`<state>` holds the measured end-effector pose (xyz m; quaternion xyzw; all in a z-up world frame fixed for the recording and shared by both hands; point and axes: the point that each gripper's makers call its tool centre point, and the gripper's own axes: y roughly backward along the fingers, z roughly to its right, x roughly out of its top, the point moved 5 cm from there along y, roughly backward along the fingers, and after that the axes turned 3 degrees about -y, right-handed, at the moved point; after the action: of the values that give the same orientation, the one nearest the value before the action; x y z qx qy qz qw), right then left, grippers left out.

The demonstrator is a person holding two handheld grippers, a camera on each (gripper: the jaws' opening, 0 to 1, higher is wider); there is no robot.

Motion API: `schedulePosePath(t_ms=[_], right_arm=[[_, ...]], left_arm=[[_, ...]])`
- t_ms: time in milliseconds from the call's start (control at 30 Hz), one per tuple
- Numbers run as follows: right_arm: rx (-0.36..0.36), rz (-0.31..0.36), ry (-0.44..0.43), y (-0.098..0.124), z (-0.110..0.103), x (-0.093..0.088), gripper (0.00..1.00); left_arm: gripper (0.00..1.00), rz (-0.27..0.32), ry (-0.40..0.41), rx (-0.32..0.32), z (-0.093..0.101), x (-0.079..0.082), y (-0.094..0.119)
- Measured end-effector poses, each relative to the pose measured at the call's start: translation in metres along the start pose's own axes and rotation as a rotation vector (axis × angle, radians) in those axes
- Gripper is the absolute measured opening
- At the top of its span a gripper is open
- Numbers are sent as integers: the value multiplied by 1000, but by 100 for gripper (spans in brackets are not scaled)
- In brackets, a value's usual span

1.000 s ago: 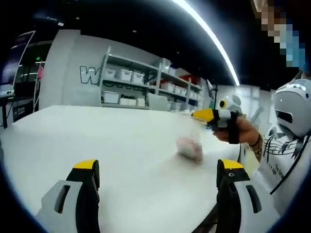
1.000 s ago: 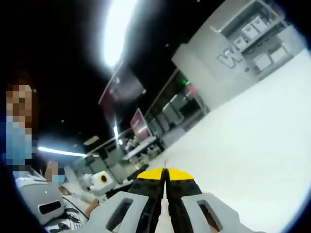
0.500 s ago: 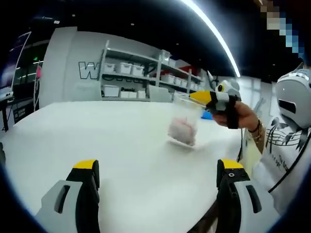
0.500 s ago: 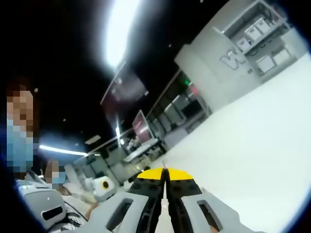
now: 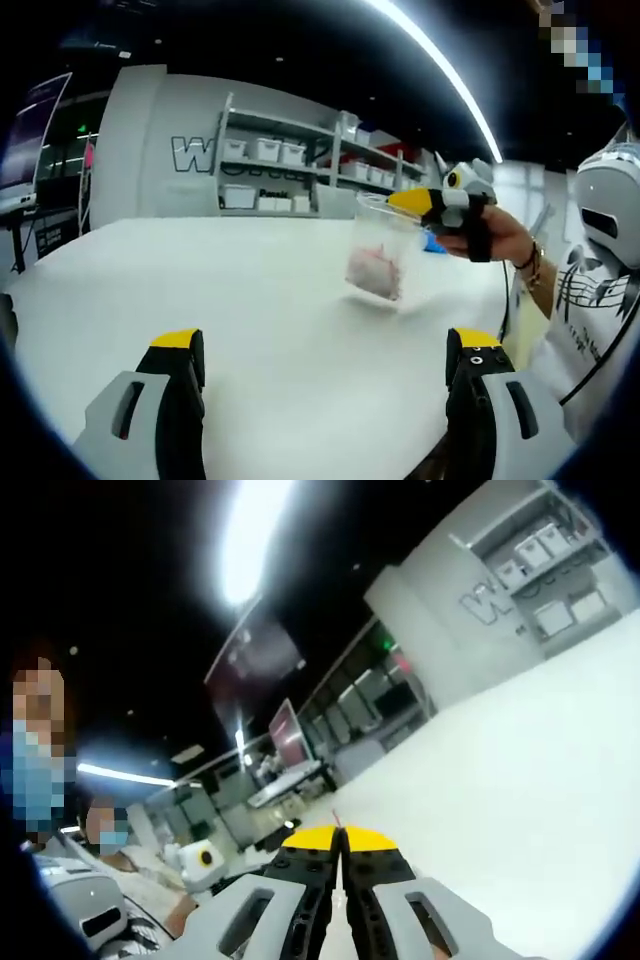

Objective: Open the resealable bag by pulling the two sides of the seal apart until the entire bag opening is separated and visibly accessible.

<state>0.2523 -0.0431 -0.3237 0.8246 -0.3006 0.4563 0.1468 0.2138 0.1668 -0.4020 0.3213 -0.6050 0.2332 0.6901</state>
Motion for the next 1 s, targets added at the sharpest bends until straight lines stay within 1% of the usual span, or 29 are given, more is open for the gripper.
schedulePosePath(t_ms=[267, 467, 667, 733, 1000], right_arm=[[-7, -11, 16, -8, 4, 3, 0], [-18, -22, 44, -15, 6, 7, 0], [-45, -22, 76, -18, 17, 19, 0], [-58, -21, 95, -20, 20, 23, 0], [-83, -30, 123, -30, 33, 36, 0]], left_arm=[[100, 28, 1, 6, -3, 5, 2], [100, 27, -2, 9, -4, 5, 1], [100, 26, 0, 9, -3, 5, 1], [100, 25, -2, 9, -3, 6, 2], [100, 33, -10, 15, -2, 10, 5]])
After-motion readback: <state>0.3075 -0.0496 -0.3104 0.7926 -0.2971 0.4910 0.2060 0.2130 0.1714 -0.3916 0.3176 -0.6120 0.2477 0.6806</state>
